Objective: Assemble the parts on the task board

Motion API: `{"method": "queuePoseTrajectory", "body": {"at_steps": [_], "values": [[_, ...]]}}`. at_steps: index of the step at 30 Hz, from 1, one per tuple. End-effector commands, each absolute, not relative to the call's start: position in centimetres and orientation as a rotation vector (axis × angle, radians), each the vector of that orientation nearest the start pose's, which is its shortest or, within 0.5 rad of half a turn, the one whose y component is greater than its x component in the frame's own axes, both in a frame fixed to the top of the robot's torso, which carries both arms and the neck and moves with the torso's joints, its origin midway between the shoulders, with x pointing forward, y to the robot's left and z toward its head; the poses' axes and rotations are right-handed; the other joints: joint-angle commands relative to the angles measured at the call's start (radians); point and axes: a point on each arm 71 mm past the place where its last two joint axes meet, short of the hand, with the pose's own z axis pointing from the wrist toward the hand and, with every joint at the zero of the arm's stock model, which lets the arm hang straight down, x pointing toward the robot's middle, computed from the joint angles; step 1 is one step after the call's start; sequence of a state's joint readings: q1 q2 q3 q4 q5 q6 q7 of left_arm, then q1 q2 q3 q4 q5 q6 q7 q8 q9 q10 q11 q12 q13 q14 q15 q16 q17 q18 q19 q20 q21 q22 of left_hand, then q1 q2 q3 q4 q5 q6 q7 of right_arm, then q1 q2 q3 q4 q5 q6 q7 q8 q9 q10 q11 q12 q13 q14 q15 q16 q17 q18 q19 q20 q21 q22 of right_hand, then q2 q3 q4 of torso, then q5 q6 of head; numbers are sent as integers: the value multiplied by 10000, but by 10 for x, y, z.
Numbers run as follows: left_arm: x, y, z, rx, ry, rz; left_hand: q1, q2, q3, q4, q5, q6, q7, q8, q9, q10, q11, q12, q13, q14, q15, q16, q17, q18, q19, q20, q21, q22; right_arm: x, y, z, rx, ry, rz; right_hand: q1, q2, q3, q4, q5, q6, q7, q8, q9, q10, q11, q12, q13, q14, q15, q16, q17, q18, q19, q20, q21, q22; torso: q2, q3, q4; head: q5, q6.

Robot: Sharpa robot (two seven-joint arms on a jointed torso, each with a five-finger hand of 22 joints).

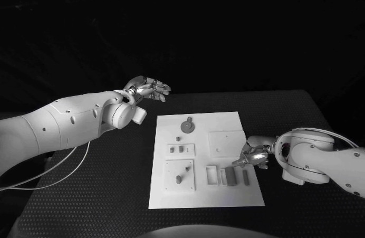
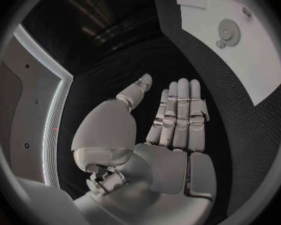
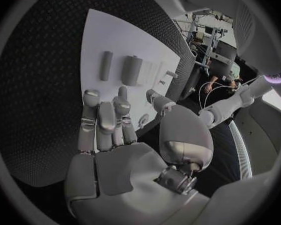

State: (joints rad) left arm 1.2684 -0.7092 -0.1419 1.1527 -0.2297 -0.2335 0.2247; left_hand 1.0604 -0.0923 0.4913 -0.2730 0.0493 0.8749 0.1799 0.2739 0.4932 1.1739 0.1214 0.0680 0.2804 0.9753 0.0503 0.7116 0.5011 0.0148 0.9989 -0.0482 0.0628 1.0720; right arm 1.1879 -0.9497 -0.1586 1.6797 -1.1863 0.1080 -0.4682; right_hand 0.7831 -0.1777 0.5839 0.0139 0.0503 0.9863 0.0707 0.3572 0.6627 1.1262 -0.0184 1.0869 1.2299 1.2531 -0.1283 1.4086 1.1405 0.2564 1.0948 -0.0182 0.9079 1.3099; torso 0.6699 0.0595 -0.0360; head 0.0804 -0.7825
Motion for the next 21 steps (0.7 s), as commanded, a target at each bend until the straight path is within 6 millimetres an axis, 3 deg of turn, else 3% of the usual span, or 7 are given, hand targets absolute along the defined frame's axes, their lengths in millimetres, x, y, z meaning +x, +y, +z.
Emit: {"method": "queuePoseTrajectory", "body": {"at_steps": [1,8,11,21], "values": [[550,250,-204,-9379,16116,-12022,-99,31,-70,16,44,-48,-15,59,-16,-28,-10,41,7,55,13,-50,13,-1,37,12,46,-16,418,-227,-260,-462,24199,3223,-119,4,-2,84,4,219,97,17,34,10,-110,71,-9,92,-38,107,41,54,-9,-63,53,193,6,-4,-9,-2,-36],[549,248,-204,-9360,16165,-12082,-105,30,-74,16,44,-53,-13,58,-19,-34,-7,37,6,51,14,-56,16,-2,32,13,44,-20,413,-224,-275,-216,24475,3268,-262,-14,13,132,4,335,60,21,87,43,-145,163,-11,148,-65,238,80,54,-23,-84,111,197,15,-22,2,-32,-74],[549,247,-204,-9352,16176,-12103,-96,37,-69,12,45,-56,-13,58,-20,-36,-7,35,5,49,14,-60,18,0,30,11,44,-22,411,-222,-281,-200,24542,3286,-283,-34,17,138,4,337,58,10,90,40,-147,170,-14,140,-67,249,67,54,-27,-86,118,196,14,0,-1,-40,-101],[548,248,-204,-9353,16162,-12102,-110,35,-76,17,43,-62,-10,56,-23,-42,-4,31,4,47,16,-66,23,-3,26,15,45,-26,407,-207,-293,-36,24590,3660,-362,-152,62,175,6,334,58,-40,100,22,-148,188,-36,86,-72,277,-17,54,-47,-98,140,189,15,13,-10,-3,-164]]}}
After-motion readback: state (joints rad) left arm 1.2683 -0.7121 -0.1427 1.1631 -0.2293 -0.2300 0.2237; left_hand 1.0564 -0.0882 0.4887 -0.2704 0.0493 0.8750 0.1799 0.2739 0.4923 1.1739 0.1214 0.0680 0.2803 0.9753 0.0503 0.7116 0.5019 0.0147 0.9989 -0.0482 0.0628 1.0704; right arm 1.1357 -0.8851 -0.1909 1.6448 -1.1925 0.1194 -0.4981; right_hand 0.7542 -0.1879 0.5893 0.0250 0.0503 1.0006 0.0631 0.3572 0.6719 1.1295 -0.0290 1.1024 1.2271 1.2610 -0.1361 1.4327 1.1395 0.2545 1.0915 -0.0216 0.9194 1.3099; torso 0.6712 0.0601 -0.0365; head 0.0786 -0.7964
